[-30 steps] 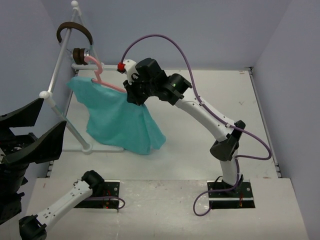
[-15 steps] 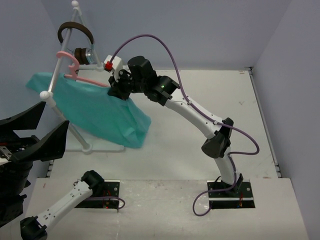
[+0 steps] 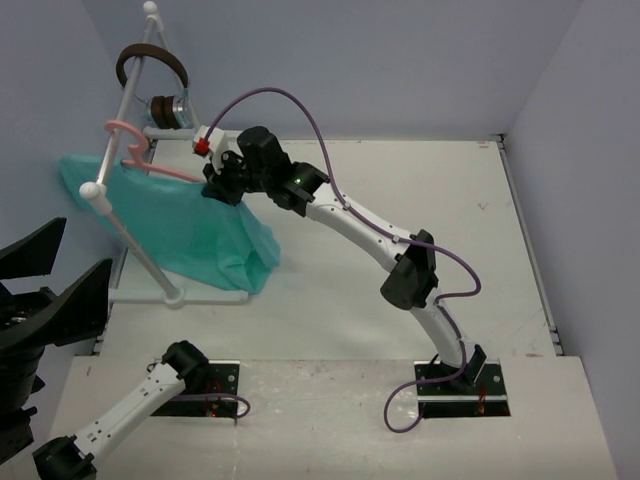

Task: Place the t-shirt on the hanger
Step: Place the hanger at the clothesline.

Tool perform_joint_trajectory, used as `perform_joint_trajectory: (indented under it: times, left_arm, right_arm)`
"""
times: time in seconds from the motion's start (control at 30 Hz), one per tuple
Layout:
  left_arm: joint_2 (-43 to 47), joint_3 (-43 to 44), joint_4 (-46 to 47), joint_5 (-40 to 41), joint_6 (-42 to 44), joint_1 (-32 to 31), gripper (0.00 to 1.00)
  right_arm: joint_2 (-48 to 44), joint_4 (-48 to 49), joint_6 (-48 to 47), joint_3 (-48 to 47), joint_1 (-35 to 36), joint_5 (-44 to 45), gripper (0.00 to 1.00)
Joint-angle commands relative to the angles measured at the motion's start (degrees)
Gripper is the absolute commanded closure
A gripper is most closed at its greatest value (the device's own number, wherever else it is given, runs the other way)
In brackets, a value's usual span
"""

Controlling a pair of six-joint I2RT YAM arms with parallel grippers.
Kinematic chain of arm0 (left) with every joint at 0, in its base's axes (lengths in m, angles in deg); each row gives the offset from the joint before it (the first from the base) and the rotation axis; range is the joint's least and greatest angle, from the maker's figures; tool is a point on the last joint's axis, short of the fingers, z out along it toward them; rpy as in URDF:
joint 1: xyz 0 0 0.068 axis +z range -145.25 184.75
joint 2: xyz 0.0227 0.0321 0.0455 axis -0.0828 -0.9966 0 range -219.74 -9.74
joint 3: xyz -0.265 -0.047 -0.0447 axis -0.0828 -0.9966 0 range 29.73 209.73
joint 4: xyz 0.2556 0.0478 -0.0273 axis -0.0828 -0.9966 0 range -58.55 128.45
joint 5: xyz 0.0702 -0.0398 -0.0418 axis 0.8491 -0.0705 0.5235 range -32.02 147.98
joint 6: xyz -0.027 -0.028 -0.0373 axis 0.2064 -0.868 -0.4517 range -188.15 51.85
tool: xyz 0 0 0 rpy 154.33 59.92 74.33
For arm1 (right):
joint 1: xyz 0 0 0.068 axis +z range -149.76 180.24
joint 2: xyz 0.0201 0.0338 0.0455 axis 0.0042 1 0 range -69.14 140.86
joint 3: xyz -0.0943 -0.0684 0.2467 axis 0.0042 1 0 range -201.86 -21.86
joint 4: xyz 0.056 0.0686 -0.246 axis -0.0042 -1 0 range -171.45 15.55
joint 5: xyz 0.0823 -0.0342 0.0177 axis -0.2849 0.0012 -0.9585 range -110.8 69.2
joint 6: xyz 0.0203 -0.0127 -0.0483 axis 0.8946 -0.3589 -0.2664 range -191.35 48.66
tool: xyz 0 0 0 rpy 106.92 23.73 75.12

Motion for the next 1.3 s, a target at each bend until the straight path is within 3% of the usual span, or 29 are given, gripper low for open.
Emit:
perform_joint_trajectory:
  times: [0.0,0.43,0.57,0.63,0.73,0.87,0.9,1.0,1.03,1.07,1.17,1.27]
  left_arm:
    - [0.6,0.5,-2.7,0.6,1.6,0.0,0.0]
    - [-1.8,-4.6,-10.0,7.4,4.3,0.0,0.0]
    - [-2.0,-5.1,-10.4,10.1,4.1,0.0,0.0]
    - [-2.0,-5.2,-10.7,11.7,4.3,0.0,0.0]
    - [-1.9,-5.2,-10.9,12.2,4.3,0.0,0.0]
    - [-2.0,-5.2,-10.7,11.5,4.1,0.0,0.0]
    - [-2.0,-5.2,-10.7,11.5,4.1,0.0,0.0]
    - [-2.1,-5.1,-10.9,11.6,4.3,0.0,0.0]
    - [-2.2,-5.0,-11.0,11.9,4.4,0.0,0.0]
    - [-2.4,-4.7,-11.4,12.2,4.6,0.0,0.0]
    - [-3.2,-4.2,-12.8,14.2,5.2,0.0,0.0]
    - [-3.1,-5.8,-12.9,17.7,5.6,0.0,0.0]
  right_arm:
    - [0.5,5.2,-2.9,-4.7,0.6,0.2,1.0]
    - [0.8,5.4,0.0,-2.7,-0.1,0.5,1.0]
    - [-1.0,6.3,1.9,0.1,-1.6,-0.2,0.92]
    - [-0.9,5.7,2.0,-0.1,-2.0,-0.3,1.0]
    - [1.9,1.7,1.3,-5.8,-1.6,0.8,1.0]
    - [1.1,3.2,0.6,-4.0,-1.1,2.1,1.0]
    - [1.0,3.2,0.6,-3.8,-1.0,2.2,0.97]
    - [-0.1,4.8,2.3,-0.9,-1.2,4.2,0.45]
    - [-0.5,5.2,3.1,-0.4,-1.4,4.2,0.32]
    - [-1.0,5.2,4.0,-0.1,-2.0,3.6,0.29]
    - [-4.0,4.9,8.2,1.6,-3.8,1.3,0.03]
    - [-10.6,6.3,10.3,8.9,-5.0,1.4,0.01]
